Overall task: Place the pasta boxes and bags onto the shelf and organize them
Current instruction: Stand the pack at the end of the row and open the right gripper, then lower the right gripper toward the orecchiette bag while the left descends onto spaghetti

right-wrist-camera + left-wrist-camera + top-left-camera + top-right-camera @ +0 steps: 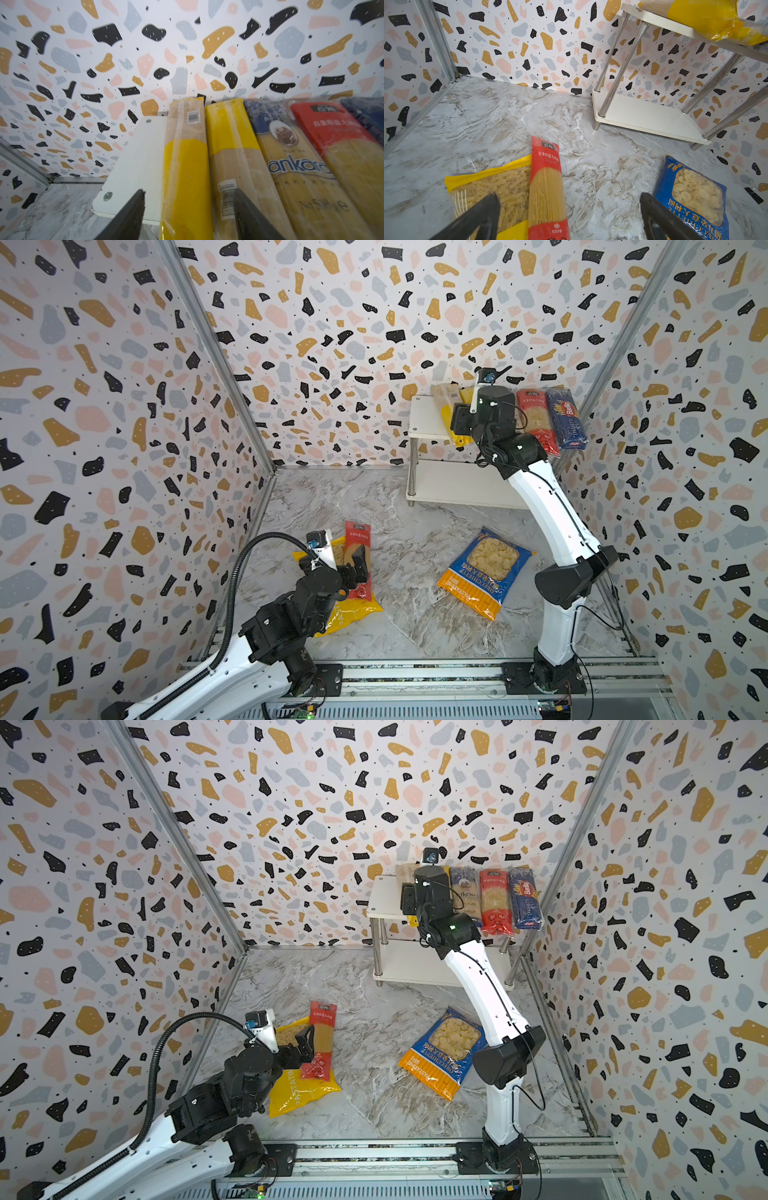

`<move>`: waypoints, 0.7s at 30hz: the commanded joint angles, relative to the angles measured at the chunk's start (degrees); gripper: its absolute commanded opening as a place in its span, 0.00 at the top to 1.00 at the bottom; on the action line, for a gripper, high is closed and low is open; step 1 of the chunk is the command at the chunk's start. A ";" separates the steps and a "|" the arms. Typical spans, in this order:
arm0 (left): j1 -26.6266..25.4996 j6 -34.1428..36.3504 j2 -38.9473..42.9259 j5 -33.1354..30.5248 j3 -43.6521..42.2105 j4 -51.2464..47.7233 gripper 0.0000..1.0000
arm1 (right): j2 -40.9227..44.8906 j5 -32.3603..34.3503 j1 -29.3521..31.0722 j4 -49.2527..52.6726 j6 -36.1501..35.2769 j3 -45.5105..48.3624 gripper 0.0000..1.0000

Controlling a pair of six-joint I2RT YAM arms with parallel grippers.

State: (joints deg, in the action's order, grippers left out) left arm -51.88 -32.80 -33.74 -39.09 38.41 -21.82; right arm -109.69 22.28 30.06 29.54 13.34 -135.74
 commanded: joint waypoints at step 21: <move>0.03 -8.96 1.29 1.89 -5.00 -3.01 0.01 | 44.59 0.84 18.57 -15.31 5.99 68.47 0.01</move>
State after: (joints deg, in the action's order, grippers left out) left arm -51.88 -39.79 -32.67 -37.69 34.87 -23.66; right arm -68.84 23.24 46.70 15.86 15.64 -70.65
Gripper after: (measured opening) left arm 0.995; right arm 0.984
